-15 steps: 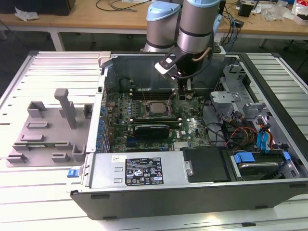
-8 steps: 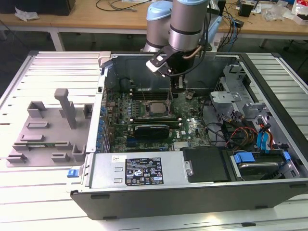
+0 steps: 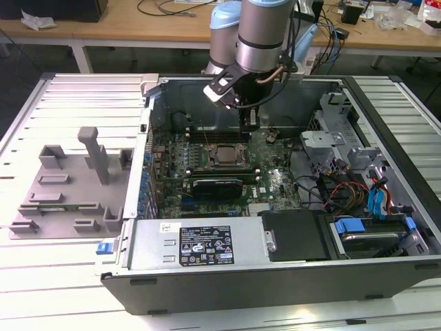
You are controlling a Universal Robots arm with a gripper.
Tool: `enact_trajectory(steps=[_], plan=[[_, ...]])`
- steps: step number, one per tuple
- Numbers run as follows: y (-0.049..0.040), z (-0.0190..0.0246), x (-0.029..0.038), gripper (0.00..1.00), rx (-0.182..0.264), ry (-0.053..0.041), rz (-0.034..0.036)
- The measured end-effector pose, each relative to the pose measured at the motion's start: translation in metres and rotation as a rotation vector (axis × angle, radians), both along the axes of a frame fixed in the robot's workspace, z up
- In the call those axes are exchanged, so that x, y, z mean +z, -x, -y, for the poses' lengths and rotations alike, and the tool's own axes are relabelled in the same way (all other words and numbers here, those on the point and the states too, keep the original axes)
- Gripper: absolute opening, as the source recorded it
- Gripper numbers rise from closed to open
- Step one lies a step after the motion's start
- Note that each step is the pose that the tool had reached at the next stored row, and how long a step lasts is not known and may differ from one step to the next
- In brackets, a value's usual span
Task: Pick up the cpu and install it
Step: 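Close the cpu cover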
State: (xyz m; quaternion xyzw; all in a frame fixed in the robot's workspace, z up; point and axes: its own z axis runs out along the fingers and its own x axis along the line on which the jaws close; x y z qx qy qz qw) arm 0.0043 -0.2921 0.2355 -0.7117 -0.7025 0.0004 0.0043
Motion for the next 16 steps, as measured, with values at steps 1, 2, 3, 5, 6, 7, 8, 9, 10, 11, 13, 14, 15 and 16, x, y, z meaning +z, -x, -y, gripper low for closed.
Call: enact_trajectory(steps=[1,2,3,5,6,7,8,9,10,11,13,14,15,16], plan=[[0.0002,0.0,-0.0005,0.11,0.0,-0.0002,0.0],[0.0019,0.0,-0.0017,0.11,0.0,-0.0001,0.0],[0.0073,0.0,-0.0031,0.11,0.0,-0.0001,0.0],[0.0171,0.0007,-0.0057,0.11,0.0,0.0005,-0.0001],[0.0185,0.002,-0.0067,0.11,0.0,0.0006,-0.0002],[0.0195,0.0036,-0.0074,0.11,0.0,0.0006,-0.0003],[0.0209,0.0066,-0.0084,0.11,0.0,0.0006,-0.0006],[0.0229,0.0117,-0.0098,0.11,0.0,0.0005,-0.001],[0.0261,0.0172,-0.0108,0.11,0.0,0.0008,-0.0011],[0.0272,0.0183,-0.0109,0.11,0.0,0.0007,-0.001],[0.0272,0.0183,-0.0109,0.11,0.0,0.0007,-0.001],[0.0273,0.0184,-0.0108,0.11,0.003,0.0008,-0.0011],[0.0273,0.0184,-0.0108,0.11,0.027,0.0009,-0.001],[0.0273,0.0184,-0.0108,0.11,0.06,0.0013,-0.0011]])
